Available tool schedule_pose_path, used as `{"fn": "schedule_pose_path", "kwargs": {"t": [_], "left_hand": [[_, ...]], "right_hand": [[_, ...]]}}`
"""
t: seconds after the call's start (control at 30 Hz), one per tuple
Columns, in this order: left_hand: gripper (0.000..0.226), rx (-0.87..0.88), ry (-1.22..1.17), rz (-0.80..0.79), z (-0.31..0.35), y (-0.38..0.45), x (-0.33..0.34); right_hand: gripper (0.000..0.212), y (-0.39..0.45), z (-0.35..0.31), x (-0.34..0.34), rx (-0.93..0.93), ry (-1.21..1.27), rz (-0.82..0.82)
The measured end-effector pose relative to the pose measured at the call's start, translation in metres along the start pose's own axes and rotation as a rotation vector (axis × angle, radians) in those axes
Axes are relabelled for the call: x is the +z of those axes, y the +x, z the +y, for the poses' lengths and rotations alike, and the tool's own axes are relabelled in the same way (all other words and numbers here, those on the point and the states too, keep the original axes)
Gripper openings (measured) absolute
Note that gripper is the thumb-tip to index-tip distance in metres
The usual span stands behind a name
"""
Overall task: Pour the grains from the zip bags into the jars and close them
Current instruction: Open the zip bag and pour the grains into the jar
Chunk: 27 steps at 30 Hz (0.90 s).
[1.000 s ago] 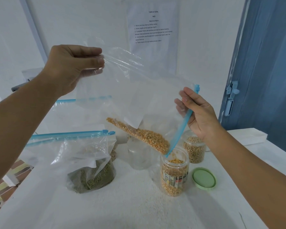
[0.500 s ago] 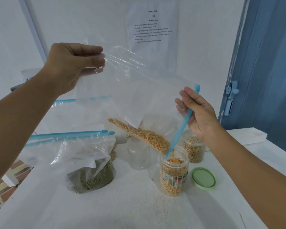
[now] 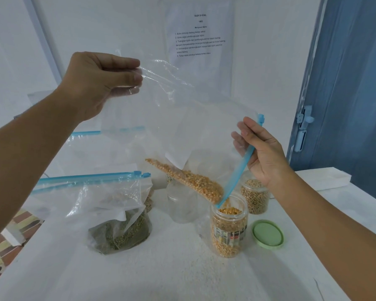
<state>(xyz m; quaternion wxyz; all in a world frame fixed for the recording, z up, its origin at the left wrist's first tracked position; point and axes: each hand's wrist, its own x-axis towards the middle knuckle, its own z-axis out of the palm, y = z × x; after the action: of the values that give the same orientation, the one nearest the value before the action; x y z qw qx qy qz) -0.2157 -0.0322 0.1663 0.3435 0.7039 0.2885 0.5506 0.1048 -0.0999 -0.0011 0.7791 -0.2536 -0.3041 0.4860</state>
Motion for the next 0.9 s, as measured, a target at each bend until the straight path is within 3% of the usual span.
{"fn": "schedule_pose_path", "kwargs": {"t": [0.9], "left_hand": [[0.029,-0.020,-0.024,-0.007,-0.0034,0.0006,0.0022]], "right_hand": [[0.028,-0.0040,-0.0005,0.0001,0.007,-0.009,0.031]]}}
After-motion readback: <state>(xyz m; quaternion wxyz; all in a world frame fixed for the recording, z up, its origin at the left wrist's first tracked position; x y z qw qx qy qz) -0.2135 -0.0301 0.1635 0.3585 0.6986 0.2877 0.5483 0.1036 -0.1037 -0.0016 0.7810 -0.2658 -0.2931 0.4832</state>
